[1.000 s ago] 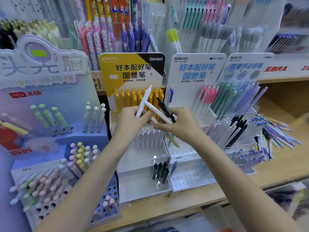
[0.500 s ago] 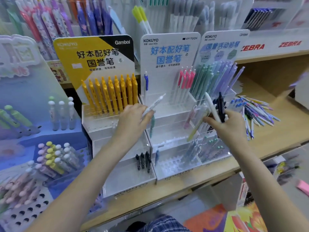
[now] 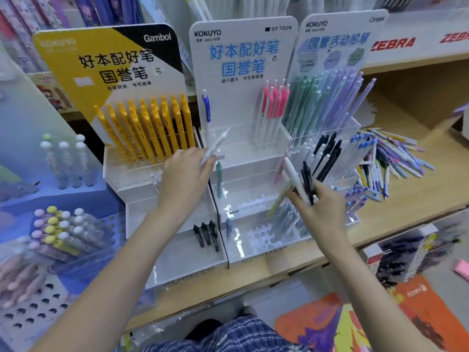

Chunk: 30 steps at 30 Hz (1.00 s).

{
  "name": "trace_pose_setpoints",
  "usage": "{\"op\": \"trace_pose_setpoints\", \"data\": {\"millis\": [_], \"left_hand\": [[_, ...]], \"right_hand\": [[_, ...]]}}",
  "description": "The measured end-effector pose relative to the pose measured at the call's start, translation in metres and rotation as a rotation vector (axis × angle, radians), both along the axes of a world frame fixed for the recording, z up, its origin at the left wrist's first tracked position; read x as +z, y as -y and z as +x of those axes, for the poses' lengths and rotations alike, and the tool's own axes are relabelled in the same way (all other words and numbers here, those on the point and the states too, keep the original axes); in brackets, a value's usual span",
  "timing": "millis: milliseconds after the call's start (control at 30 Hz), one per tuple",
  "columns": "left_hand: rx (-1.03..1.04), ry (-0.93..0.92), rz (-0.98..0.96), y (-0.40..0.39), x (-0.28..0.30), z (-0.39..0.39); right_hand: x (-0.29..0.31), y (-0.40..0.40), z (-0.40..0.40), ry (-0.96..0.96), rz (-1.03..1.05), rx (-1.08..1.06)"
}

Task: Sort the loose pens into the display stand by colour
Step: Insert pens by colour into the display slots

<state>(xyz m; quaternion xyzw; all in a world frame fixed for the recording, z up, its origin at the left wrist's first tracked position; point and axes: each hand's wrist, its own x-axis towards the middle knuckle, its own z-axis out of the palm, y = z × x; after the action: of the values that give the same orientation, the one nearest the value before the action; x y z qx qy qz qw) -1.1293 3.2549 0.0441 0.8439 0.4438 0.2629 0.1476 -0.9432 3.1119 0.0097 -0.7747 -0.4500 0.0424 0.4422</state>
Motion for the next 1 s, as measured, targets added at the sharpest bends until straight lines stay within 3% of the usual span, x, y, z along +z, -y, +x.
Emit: {"op": "trace_pose_setpoints", "data": {"millis": [367,567,767,867,1000], "left_hand": [[0.025,0.067,0.007,0.004,-0.006,0.002],[0.016,0.071,0.021,0.003,-0.008,0.0],[-0.013,0.075,0.004,0.001,-0.006,-0.002],[-0.084,0.207,-0.041,0.01,0.0,-0.011],[-0.144,0.264,-0.072,0.023,-0.001,-0.032]], "right_hand": [[-0.065,0.004,-0.03,0.113,-0.018,-0.051],[-0.092,-0.004,-0.042,0.116,-0.153,-0.037],[-0.082,-0.004,-0.039,0.158,-0.321,-0.064],[-0.056,0.002,-0.039,-0.013,-0.254,-0.099],[0.01,-0.003,-0.045,-0.694,0.103,-0.026]]}}
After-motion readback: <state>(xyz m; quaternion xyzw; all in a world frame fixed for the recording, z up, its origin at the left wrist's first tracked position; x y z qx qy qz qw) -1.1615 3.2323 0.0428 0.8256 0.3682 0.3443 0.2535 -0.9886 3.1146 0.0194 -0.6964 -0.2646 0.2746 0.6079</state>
